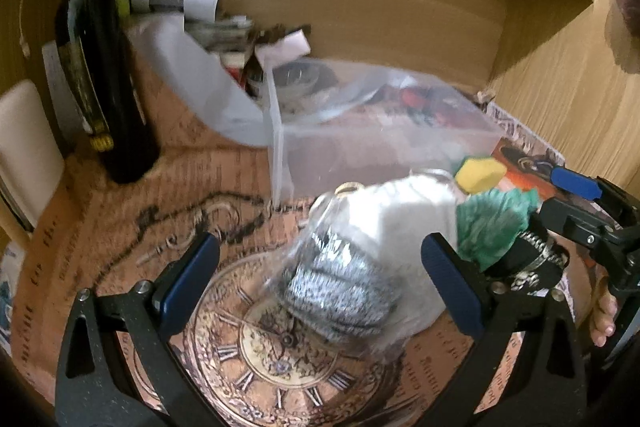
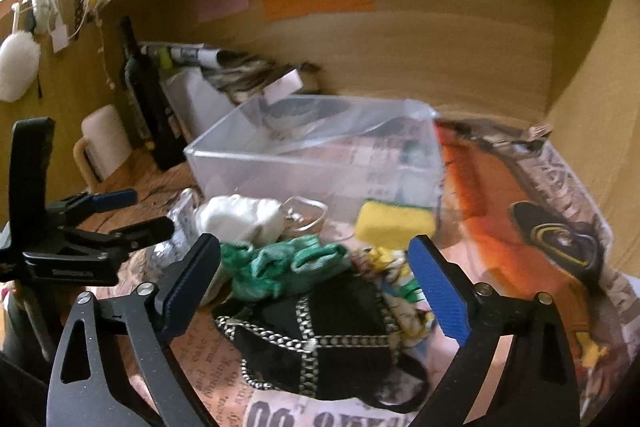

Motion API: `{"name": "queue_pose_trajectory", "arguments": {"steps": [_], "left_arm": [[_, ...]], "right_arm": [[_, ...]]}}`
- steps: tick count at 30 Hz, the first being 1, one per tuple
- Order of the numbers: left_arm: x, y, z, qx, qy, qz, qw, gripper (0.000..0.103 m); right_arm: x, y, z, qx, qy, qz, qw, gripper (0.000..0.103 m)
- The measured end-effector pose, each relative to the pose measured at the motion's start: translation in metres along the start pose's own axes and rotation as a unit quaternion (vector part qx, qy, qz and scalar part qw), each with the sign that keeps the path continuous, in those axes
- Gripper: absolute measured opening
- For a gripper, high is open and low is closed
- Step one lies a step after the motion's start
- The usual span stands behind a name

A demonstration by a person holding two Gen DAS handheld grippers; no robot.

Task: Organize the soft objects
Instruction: 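Grasp the silver glittery pouch with the left tool while the right tool grasps the green sock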

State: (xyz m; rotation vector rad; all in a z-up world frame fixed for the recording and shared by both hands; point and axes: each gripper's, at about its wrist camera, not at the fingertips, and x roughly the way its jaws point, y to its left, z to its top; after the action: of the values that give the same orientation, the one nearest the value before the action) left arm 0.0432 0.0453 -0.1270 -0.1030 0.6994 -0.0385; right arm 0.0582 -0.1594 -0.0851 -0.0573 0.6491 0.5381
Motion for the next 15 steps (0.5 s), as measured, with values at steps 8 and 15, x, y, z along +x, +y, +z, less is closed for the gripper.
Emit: {"name": "queue_pose_trajectory", "arguments": {"steps": [8,15], "left_arm": [[0.024,0.008,-0.014,-0.017,0.044,-0.019,0.9987,0.077],[0.023,0.01,-0.017,-0.023,0.042,-0.034,0.9983,0.057]], "right_arm": [[0.02,0.008,-0.005,-0.005,0.036,0.021,0.999,0.071],[0.026,0.011,-0.005,-0.01,0.039,0.017,0.999,0.052]]}}
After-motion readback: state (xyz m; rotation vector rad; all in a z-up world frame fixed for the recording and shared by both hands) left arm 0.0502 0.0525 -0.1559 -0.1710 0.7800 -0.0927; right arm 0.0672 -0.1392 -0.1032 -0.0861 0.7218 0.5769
